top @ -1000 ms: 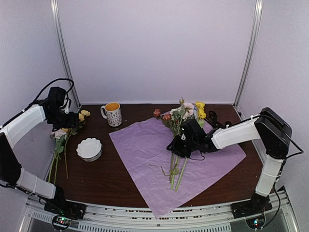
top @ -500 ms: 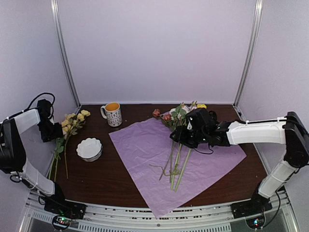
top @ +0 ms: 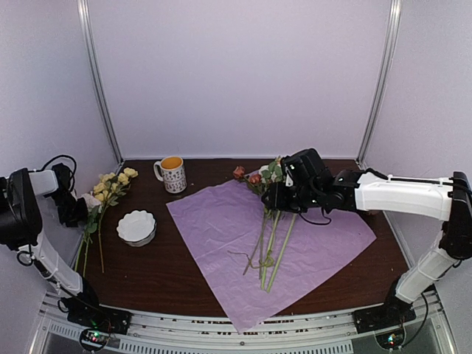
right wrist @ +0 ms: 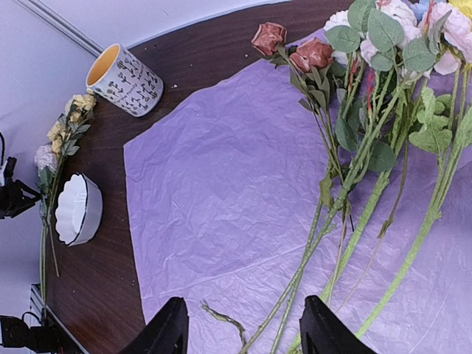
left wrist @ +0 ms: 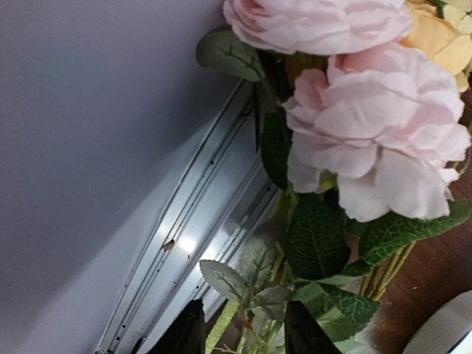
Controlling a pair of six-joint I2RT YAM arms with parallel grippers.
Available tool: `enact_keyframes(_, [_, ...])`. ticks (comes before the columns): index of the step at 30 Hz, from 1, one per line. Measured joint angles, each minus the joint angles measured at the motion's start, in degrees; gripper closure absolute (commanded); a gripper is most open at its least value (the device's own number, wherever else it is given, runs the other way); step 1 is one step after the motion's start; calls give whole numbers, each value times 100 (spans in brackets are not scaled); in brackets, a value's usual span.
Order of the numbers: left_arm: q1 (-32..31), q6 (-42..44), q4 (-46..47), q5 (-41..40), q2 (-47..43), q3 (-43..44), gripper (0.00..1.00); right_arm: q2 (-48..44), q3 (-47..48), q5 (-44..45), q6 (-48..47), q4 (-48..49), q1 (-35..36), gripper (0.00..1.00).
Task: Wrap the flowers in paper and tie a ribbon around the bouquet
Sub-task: Place the fake flower at the corner of the board.
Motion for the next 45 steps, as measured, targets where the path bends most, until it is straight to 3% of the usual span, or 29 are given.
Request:
enact_keyframes(6, [13, 260, -269, -501, 527, 315, 68, 122, 457, 24, -240, -216, 22, 47])
enact_keyframes(22, [-111, 656, -601, -411, 1255, 487, 67, 223, 848, 46, -595, -579, 66, 47])
enact_keyframes(30, [-793, 730, -640, -7, 1180, 560, 67, 306, 931, 81, -643, -721, 66, 47])
enact_keyframes(40, [-789, 789, -439, 623, 476, 560, 58, 295, 907, 308, -623, -745, 136, 47])
enact_keyframes(45, [-789, 535, -367, 595, 136, 435, 58, 216, 822, 422, -616, -743, 179, 46])
